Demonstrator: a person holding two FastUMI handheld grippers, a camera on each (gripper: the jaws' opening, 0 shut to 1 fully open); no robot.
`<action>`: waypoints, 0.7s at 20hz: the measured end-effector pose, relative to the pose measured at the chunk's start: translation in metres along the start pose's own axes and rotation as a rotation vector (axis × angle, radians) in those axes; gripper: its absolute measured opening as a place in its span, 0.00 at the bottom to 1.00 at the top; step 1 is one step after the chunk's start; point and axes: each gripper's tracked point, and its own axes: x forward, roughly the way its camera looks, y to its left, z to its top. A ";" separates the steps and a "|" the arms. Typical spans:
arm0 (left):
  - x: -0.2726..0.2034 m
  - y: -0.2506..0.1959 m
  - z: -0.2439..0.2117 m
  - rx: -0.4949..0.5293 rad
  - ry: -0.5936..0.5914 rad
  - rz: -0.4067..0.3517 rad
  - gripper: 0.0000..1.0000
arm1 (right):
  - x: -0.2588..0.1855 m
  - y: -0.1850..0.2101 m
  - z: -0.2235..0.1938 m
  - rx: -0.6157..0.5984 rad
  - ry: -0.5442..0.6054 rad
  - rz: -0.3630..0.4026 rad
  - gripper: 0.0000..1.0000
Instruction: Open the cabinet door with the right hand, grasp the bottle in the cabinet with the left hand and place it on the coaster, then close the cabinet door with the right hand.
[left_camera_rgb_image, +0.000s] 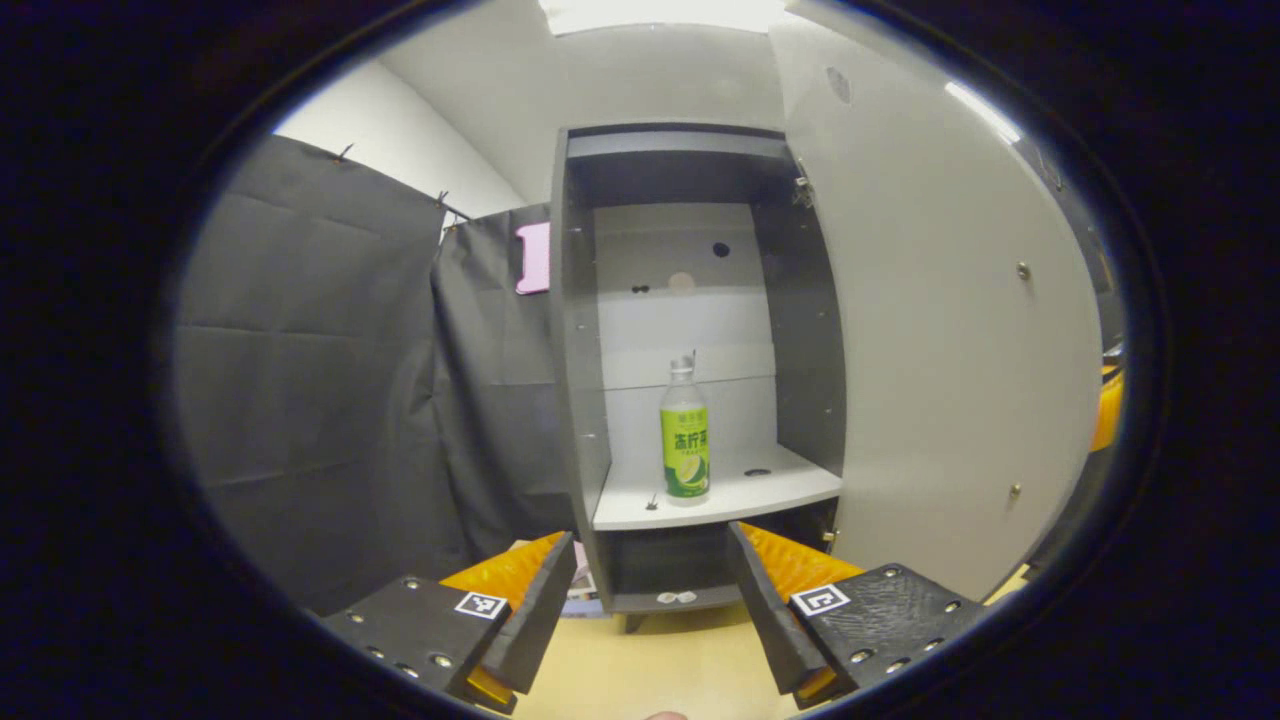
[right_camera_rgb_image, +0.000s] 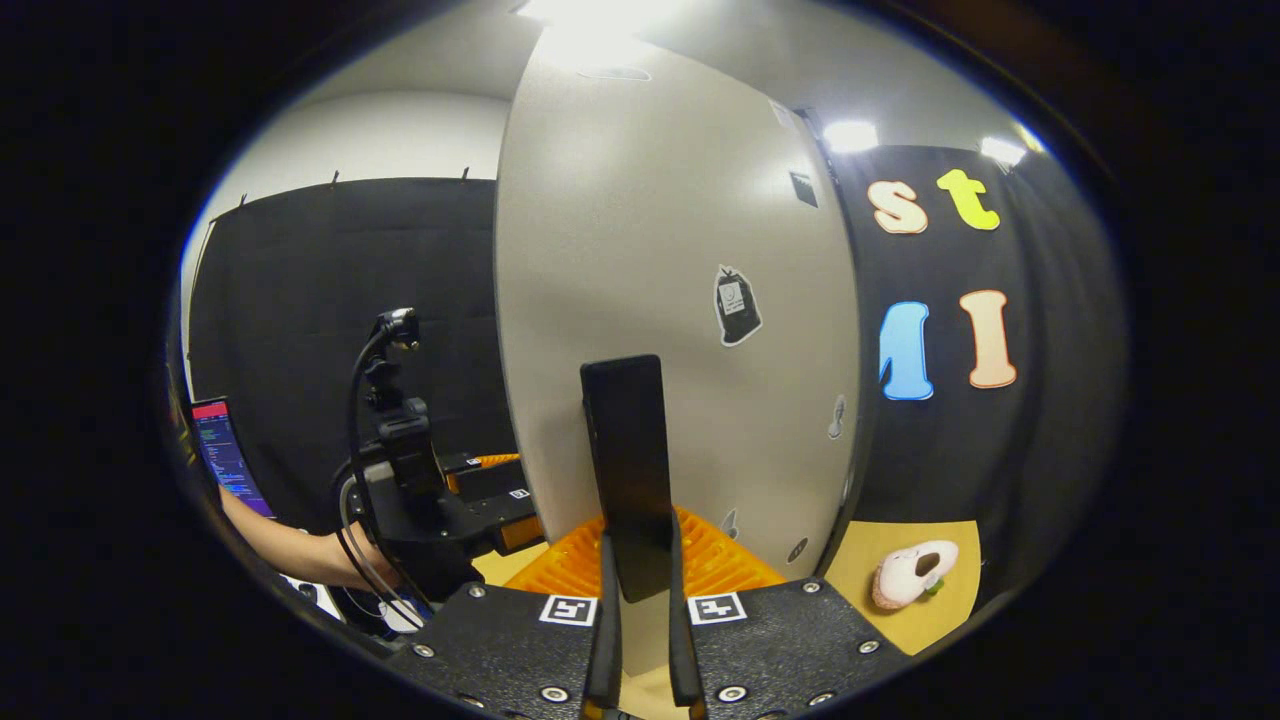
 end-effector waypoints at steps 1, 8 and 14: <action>0.006 -0.008 0.001 0.003 -0.002 -0.017 0.87 | -0.002 -0.003 0.000 0.007 -0.003 -0.024 0.17; 0.049 -0.051 -0.003 0.002 -0.006 -0.105 0.85 | -0.040 -0.025 -0.006 0.015 -0.025 -0.191 0.15; 0.092 -0.071 -0.001 0.021 -0.017 -0.149 0.87 | -0.050 -0.045 -0.007 0.040 -0.041 -0.303 0.14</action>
